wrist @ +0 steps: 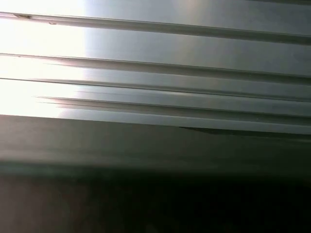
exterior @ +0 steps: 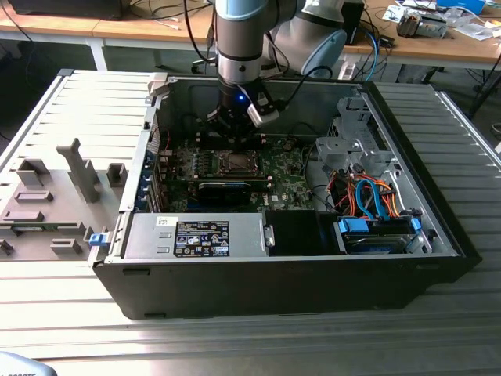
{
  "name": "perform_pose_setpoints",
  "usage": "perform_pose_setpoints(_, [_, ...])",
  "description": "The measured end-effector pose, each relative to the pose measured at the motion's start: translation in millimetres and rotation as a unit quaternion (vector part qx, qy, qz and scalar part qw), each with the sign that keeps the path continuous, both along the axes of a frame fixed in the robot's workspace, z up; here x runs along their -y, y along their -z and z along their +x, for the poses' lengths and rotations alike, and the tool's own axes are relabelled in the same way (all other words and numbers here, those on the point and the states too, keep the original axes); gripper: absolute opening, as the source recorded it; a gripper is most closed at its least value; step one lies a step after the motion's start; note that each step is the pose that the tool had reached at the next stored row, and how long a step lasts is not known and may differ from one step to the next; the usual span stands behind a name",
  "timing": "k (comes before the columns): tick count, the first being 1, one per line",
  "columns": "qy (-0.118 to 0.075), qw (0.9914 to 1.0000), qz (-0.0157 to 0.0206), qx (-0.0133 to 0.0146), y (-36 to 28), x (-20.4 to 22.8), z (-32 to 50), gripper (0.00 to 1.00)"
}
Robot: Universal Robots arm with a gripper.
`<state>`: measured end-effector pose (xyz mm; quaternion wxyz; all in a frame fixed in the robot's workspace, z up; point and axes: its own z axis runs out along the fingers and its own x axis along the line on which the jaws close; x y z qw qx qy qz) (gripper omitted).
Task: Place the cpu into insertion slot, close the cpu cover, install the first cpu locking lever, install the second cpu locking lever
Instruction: 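Install the first cpu locking lever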
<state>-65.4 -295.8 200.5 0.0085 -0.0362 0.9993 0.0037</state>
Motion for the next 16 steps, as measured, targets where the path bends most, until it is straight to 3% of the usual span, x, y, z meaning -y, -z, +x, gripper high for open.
perform_pose_setpoints(5, [0.0,1.0,-0.0006,0.0005,-0.6,-0.2,0.9,0.11])
perform_pose_setpoints(10, [0.0,0.99999,-0.0047,0.0003,-11.4,0.0,0.8,0.11])
perform_pose_setpoints(12, [0.0,0.99998,-0.0067,0.0003,-11.6,0.3,0.8,0.11])
perform_pose_setpoints(16, [0.0,0.99994,-0.0114,0.0002,-11.6,6.4,0.8,0.11])
